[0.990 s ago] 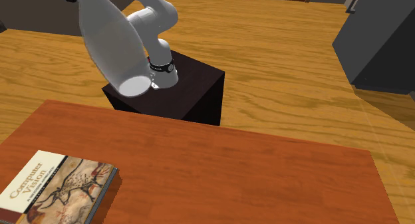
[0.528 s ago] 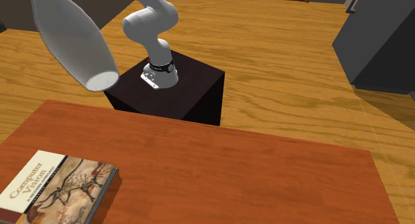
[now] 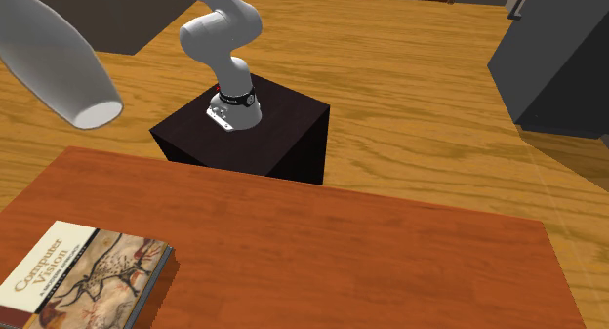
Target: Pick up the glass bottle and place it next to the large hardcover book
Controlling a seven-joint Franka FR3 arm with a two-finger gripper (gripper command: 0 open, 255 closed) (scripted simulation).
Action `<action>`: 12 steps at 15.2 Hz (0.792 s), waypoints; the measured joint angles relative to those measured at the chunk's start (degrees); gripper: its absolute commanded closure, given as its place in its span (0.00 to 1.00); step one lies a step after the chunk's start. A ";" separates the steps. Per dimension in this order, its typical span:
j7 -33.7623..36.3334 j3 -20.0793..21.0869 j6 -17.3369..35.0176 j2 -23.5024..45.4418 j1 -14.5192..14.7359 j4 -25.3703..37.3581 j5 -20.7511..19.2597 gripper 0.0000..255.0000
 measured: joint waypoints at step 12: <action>1.85 1.25 7.83 -6.03 -2.78 -13.37 -2.85 1.00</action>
